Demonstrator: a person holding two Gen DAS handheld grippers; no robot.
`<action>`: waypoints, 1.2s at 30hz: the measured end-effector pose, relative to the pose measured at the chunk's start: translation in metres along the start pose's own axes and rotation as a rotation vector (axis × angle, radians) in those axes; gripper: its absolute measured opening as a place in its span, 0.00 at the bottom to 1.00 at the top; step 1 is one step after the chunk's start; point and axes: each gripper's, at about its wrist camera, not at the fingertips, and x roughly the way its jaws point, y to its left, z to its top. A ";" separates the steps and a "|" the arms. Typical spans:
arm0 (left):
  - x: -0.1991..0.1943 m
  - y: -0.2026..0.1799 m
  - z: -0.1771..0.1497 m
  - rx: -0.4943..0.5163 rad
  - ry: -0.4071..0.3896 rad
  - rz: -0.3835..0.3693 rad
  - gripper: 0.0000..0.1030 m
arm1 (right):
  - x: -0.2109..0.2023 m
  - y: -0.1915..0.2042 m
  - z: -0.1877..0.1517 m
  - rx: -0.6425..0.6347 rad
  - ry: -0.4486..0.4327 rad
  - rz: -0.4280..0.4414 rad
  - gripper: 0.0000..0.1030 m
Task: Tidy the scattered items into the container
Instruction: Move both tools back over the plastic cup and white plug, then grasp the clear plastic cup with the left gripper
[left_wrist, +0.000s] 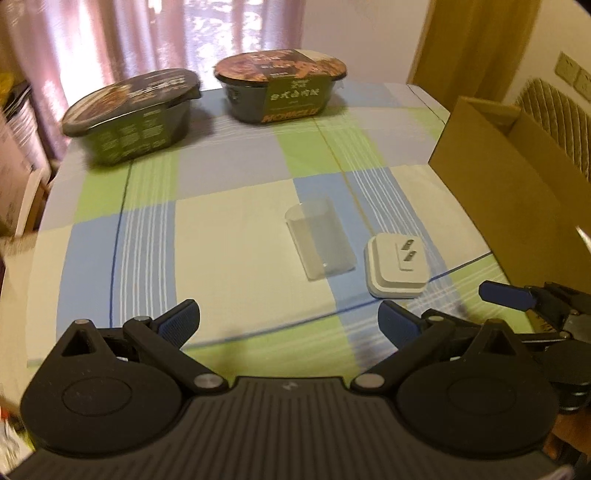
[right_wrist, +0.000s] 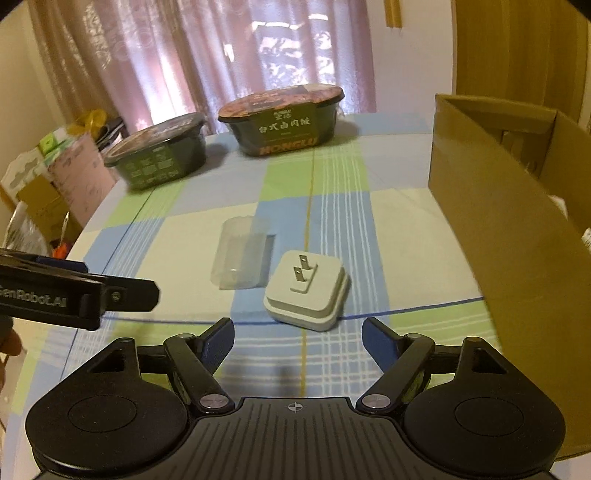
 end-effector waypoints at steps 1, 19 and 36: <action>0.006 0.002 0.003 0.014 0.000 -0.004 0.98 | 0.005 0.000 -0.001 0.014 -0.005 0.002 0.80; 0.066 0.017 0.033 0.049 0.018 -0.040 0.97 | 0.066 0.003 -0.002 0.014 -0.043 -0.070 0.68; 0.092 0.021 0.049 -0.033 0.014 -0.058 0.97 | 0.064 -0.014 0.002 -0.007 -0.109 -0.109 0.68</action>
